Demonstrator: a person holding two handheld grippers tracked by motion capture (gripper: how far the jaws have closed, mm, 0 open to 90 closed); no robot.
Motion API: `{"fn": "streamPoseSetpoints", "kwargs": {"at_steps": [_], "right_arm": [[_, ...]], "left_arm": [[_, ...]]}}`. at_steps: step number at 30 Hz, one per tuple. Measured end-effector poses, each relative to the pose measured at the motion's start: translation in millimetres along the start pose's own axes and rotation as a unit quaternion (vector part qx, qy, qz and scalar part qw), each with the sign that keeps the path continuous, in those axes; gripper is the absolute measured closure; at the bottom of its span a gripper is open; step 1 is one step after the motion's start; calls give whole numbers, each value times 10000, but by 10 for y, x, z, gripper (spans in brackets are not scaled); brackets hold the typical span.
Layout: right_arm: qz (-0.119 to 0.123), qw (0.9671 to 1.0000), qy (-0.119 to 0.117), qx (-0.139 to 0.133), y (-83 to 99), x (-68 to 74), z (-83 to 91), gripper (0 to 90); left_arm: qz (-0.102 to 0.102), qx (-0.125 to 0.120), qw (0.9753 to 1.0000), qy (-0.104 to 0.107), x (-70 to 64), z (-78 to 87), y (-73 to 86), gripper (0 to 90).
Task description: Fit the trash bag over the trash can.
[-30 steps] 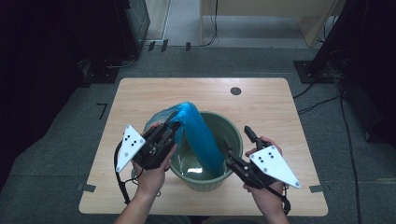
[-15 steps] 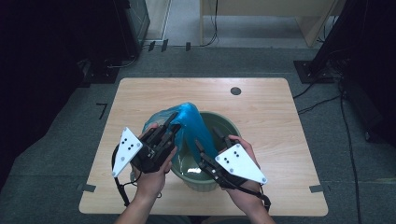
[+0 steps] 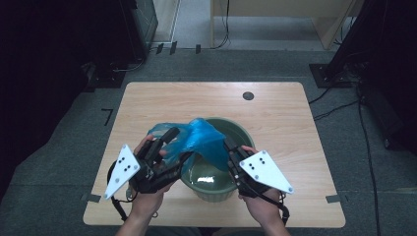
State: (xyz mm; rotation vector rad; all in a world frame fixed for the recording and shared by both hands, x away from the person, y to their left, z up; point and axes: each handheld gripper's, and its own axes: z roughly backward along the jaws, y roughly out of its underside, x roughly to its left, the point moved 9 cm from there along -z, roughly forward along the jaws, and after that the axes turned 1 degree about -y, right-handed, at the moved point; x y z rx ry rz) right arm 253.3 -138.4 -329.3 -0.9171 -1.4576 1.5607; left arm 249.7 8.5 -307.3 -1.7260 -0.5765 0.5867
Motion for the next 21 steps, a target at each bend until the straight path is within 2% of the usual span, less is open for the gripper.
{"fn": "streamPoseSetpoints", "kwargs": {"at_steps": [3, 4, 6, 7, 9, 13, 14, 15, 19, 20, 21], "right_arm": [[-102, 9999, 43, -40, 42, -57, 53, 900], [-102, 9999, 43, -40, 42, -57, 53, 900], [-155, 9998, 105, -33, 69, -106, 59, 900], [-112, 9999, 122, 13, 87, -133, 68, 900], [-189, 9997, 124, -1, 95, -162, 94, 900], [-223, 9996, 178, -16, 101, -211, 155, 900], [-223, 9996, 178, -16, 101, -211, 155, 900], [-248, 9995, 188, -17, 97, -213, 174, 900], [-200, 9996, 179, -83, 61, -218, 218, 900], [-192, 9996, 176, -80, 62, -218, 219, 899], [-197, 9996, 174, -61, 72, -220, 215, 896]], "left_arm": [[49, 25, 10000, 66, 15, 138, 12, 274], [49, 25, 10000, 66, 15, 138, 12, 266], [49, 20, 10000, 46, 39, 180, 10, 267], [-65, 99, 9999, -36, 86, 213, -11, 264], [-17, 44, 10000, -83, 146, 266, -38, 263], [73, 352, 9992, -163, 277, 289, 65, 258], [73, 352, 9992, -163, 277, 289, 65, 258], [191, 442, 9987, -157, 314, 283, 120, 258], [486, 509, 9975, -77, 377, 270, 214, 273], [533, 537, 9971, -49, 383, 268, 234, 295], [558, 575, 9968, -53, 387, 270, 246, 362]]}}
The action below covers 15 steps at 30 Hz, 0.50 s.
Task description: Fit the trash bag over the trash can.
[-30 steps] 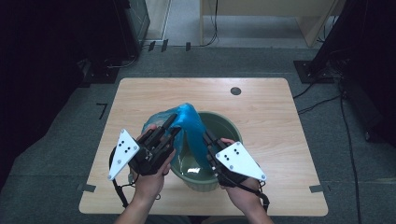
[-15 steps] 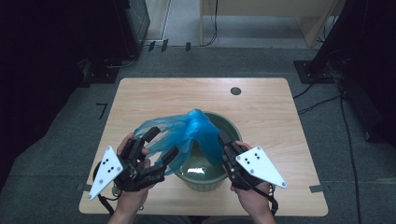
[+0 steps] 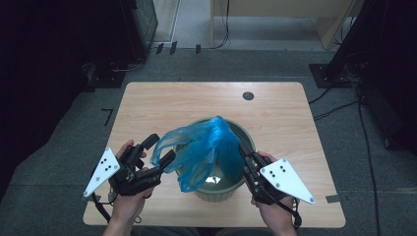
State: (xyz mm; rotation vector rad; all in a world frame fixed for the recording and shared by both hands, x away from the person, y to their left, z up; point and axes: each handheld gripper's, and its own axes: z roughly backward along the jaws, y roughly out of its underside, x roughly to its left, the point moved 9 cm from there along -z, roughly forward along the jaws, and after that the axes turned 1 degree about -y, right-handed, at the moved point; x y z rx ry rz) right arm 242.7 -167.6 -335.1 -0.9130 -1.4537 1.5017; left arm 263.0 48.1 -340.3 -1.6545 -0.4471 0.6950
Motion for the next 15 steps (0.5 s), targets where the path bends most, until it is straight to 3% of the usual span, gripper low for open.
{"fn": "streamPoseSetpoints", "kwargs": {"at_steps": [2, 3, 6, 8, 11, 15], "right_arm": [[13, 10000, -9, 23, 17, 3, -12, 897], [39, 10000, -12, 30, 27, 4, -21, 897], [36, 10000, -22, 55, 40, 5, -36, 858], [46, 9999, -67, 71, 45, 1, -38, 823], [-11, 10000, -51, 73, 37, -41, -28, 815], [-25, 9999, 92, 53, 31, -149, -34, 858]], "left_arm": [[34, 73, 9999, 110, -18, -5, 26, 532], [23, 101, 9999, 129, -24, -1, 32, 658], [-75, 45, 9999, 54, -37, 24, 4, 872], [48, -64, 10000, 0, -14, 55, -45, 900], [141, -211, 9994, -242, 77, 104, -92, 900], [242, -330, 9981, -467, 210, 146, -116, 900]]}}
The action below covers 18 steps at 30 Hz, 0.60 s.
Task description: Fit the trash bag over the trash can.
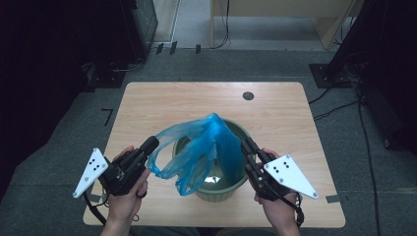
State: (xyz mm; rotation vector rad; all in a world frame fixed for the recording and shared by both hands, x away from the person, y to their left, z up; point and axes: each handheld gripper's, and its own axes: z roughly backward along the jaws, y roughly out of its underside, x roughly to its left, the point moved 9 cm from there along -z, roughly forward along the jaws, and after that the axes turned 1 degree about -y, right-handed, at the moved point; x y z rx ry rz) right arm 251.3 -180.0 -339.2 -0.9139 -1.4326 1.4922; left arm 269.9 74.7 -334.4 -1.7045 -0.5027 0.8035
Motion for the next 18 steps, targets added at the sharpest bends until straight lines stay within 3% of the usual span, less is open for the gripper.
{"fn": "streamPoseSetpoints", "kwargs": {"at_steps": [4, 6, 8, 12, 14, 18], "right_arm": [[-124, 9997, 206, 72, 44, -135, -31, 880], [-309, 9995, 65, 63, 48, -136, -30, 856], [-364, 9989, -271, 73, 35, -21, -20, 828], [-70, 9975, -693, 75, 22, 318, -3, 797], [5, 9964, -843, 118, 39, 470, -2, 765], [-31, 9945, -1034, 186, 83, 618, -21, 628]], "left_arm": [[178, -61, 9998, -50, 82, 10, -23, 900], [264, -75, 9996, -38, 84, 7, -24, 900], [264, -62, 9996, -20, 50, -10, -9, 900], [204, 0, 9998, 30, -45, -56, 51, 900], [180, 36, 9998, 56, -78, -70, 79, 900], [124, 126, 9998, 133, -152, -106, 144, 900]]}}
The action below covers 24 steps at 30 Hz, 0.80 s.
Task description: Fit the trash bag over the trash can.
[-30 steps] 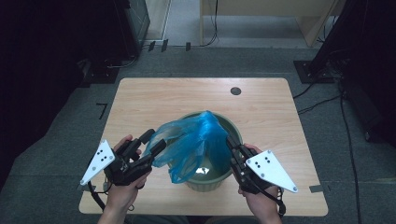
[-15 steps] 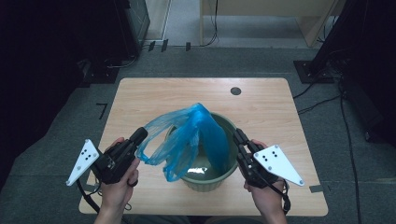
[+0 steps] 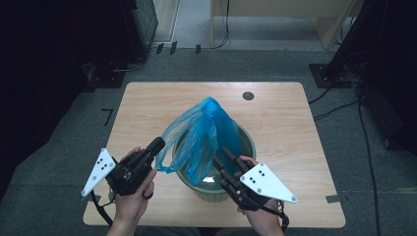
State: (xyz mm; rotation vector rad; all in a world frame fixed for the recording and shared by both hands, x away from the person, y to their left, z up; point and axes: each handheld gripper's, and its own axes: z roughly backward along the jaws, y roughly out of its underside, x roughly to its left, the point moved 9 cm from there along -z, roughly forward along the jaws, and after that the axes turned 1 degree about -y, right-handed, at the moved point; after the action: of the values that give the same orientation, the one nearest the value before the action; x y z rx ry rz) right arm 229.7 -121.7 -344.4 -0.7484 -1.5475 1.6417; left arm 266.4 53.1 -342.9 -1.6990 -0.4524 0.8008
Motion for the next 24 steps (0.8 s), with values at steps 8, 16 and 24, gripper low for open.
{"fn": "streamPoseSetpoints", "kwargs": {"at_steps": [8, 16, 24], "right_arm": [[-872, 9949, 292, 409, 156, -120, -163, 564], [-473, 9953, 827, 171, 90, -337, -49, 900], [-185, 9895, 1420, -201, -96, -730, 229, 900]], "left_arm": [[-123, 116, 9994, 290, -151, -55, 88, 900], [-80, -22, 10000, -9, 9, 13, -4, 900], [188, -356, 9989, -236, 289, 206, -264, 900]]}}
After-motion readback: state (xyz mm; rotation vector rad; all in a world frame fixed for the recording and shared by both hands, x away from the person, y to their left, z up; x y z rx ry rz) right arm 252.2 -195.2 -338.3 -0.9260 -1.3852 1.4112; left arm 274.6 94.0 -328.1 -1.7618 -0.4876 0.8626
